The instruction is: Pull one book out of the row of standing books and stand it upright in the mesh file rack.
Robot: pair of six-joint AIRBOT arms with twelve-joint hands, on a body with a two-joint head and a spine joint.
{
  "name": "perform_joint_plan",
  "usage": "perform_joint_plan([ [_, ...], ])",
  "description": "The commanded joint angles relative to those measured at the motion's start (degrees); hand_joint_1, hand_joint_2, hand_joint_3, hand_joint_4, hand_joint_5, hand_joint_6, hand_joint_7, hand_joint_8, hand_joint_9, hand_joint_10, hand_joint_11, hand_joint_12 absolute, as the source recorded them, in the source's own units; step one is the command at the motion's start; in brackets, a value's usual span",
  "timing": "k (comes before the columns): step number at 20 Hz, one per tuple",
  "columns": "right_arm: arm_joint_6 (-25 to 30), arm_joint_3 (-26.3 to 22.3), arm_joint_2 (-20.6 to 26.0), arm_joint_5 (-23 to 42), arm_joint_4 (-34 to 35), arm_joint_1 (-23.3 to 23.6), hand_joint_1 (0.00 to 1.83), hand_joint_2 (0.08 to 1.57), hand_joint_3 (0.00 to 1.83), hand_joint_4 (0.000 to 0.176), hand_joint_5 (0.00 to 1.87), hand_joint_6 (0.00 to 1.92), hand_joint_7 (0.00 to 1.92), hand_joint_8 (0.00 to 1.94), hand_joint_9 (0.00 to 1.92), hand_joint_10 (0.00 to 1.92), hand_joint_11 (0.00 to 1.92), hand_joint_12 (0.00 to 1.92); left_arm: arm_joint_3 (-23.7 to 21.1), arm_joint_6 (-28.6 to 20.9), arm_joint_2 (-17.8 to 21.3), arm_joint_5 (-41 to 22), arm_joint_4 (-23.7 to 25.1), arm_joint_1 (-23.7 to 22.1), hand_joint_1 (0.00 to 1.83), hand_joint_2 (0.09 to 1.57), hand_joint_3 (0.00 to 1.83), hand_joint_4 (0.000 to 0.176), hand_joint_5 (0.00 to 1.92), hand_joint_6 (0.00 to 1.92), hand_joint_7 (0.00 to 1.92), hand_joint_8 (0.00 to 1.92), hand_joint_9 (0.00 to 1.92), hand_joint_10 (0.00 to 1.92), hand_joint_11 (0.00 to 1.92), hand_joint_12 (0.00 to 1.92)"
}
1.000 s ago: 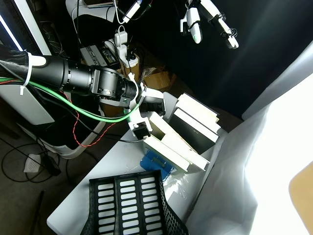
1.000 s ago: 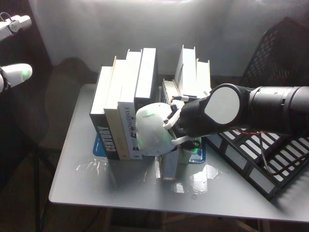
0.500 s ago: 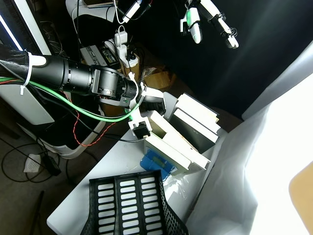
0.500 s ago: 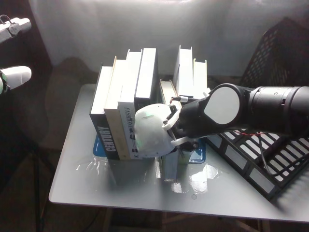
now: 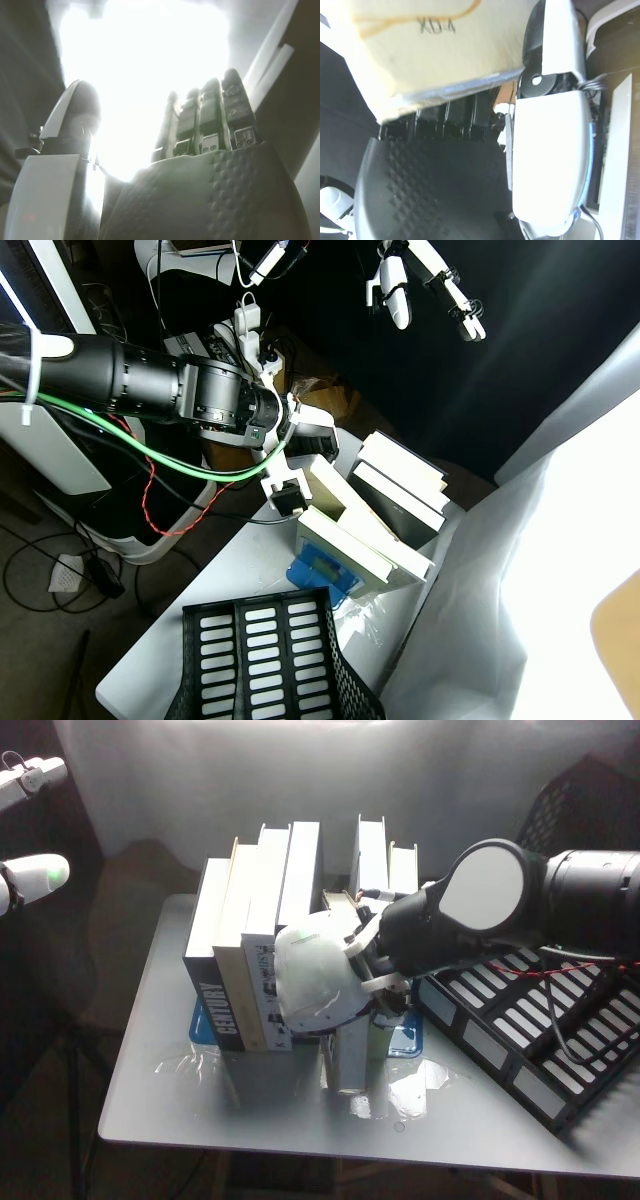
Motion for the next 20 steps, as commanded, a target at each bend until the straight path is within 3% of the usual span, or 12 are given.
perform_joint_plan([
  [1,0.2,0.0,1.5,-1.5,0.9,0.6,1.38,1.12,0.0,0.0,0.88,0.94,1.0,0.96,0.91,1.41,0.82,1.84,0.2,-0.2,0.9,-7.0,-2.4,0.0,0.49,1.34,0.01,0.043,0.08,0.0,0.0,0.0,0.0,0.0,0.0,0.0],
  [2,0.2,-0.3,2.1,-0.5,2.3,1.2,1.39,1.1,0.0,0.0,0.92,0.86,1.08,0.85,0.99,1.33,0.85,1.84,0.1,-0.2,0.9,-7.0,-2.4,-0.1,0.56,1.35,0.01,0.023,0.09,0.01,0.0,0.0,0.0,0.0,0.0,0.0],
  [3,0.2,-0.4,2.3,-0.2,2.8,1.3,1.38,1.12,0.0,0.0,0.91,0.8,1.02,1.01,0.94,1.44,0.87,1.9,0.1,-0.2,0.9,-7.0,-2.4,-0.2,0.58,1.34,0.01,0.008,0.1,0.01,0.0,0.0,0.0,0.0,0.0,0.0],
  [4,0.2,-0.3,2.5,0.4,3.7,1.6,1.38,1.13,0.0,0.0,0.85,1.0,1.0,0.97,0.92,1.38,0.79,1.82,0.1,-0.2,0.9,-7.0,-2.5,-0.3,0.59,1.35,0.01,0.005,0.11,0.02,0.0,0.0,0.0,0.0,0.0,0.0],
  [9,2.4,1.5,2.7,2.3,6.2,2.2,1.37,1.13,0.0,0.0,0.81,1.17,0.98,0.92,0.93,1.31,0.74,1.73,-0.1,-0.2,1.0,-6.9,-2.5,-0.7,0.6,1.34,0.0,0.0,0.12,0.02,0.0,0.0,0.0,0.0,0.0,0.0],
  [11,3.8,2.6,2.8,3.1,6.9,2.8,1.36,1.16,0.0,0.0,0.76,1.21,0.89,1.08,0.9,1.37,0.79,1.75,-0.2,-0.2,1.0,-6.9,-2.4,-1.0,0.58,1.35,0.01,0.006,0.1,0.0,0.0,0.0,0.0,0.0,0.0,0.0],
  [14,4.0,3.4,3.1,4.1,8.8,4.2,1.36,1.17,0.0,0.0,0.75,1.25,0.85,1.14,0.88,1.39,0.72,1.77,-0.3,-0.2,1.0,-6.8,-2.4,-1.2,0.6,1.36,0.01,0.0,0.09,0.0,0.0,0.0,0.0,0.0,0.0,0.0],
  [20,4.1,2.8,5.7,5.9,11.8,6.6,1.36,1.18,0.0,0.0,0.77,1.17,0.8,1.23,0.87,1.45,0.84,1.73,-0.4,-0.2,0.8,-6.3,-1.7,-2.0,0.56,1.35,0.0,0.012,0.08,0.0,0.0,0.0,0.0,0.0,0.0,0.0],
])
